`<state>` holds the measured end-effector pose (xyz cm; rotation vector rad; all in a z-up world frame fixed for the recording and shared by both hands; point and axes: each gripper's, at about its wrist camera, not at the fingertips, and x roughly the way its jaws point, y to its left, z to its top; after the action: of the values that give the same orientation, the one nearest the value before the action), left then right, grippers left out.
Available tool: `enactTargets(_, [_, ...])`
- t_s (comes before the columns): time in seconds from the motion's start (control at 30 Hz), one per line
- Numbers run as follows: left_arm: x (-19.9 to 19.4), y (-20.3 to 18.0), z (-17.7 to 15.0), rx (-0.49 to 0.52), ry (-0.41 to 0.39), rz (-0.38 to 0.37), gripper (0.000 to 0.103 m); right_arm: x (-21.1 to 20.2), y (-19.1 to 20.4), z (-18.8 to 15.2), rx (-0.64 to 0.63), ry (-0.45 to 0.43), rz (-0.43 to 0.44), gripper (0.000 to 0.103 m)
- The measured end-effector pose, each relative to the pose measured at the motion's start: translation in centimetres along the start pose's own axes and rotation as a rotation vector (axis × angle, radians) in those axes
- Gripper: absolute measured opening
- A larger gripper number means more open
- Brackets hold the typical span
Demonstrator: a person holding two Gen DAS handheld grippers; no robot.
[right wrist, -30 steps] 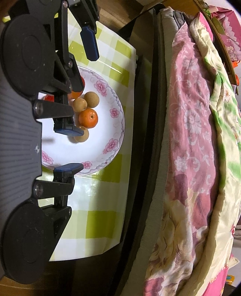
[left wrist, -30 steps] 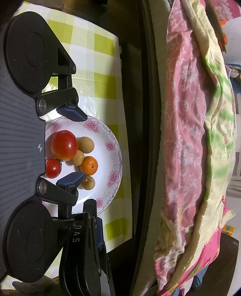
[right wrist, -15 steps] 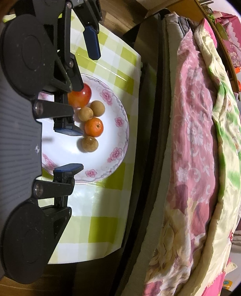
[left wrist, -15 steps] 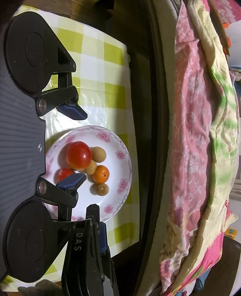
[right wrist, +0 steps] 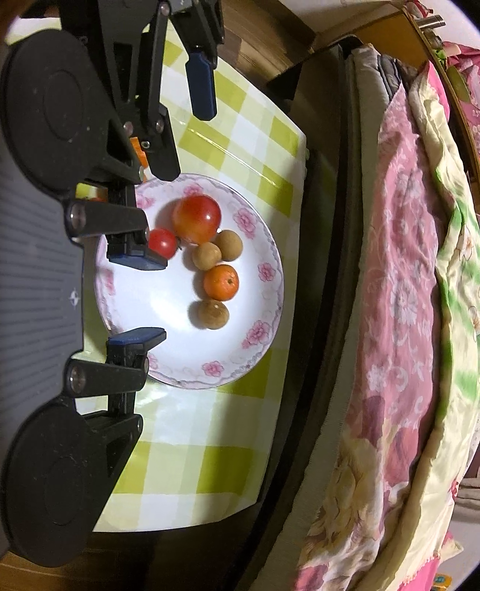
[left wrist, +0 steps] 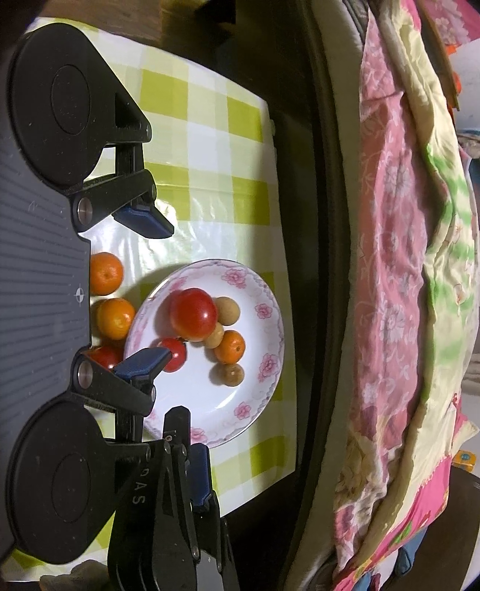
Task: Organize fruits
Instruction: 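Withdraw both open grippers from the plate, then move the left gripper to a tangerine while the right gripper approaches a cherry tomato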
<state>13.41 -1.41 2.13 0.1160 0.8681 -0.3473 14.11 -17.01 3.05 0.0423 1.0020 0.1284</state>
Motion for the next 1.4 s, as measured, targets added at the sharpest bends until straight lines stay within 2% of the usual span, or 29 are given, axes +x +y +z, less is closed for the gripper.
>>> enactTargets(0.37, [-1.6,0.3,-2.3,-0.004,0.023,-0.011,0.073,-1.5,0.5,-3.2,0.003,0.030,0.016,0.041])
enactTargets(0.77, [-4.4,1.5,-4.7,-0.035,0.036,-0.016,0.076,-3.5,4.2,-7.6,-0.075,0.077,0.080,0.041])
enactTargets(1.4, [-3.5,1.8,-5.1,-0.046,0.092,-0.014,0.079,-1.1,6.0,-7.6,-0.106,0.098,0.103,0.041])
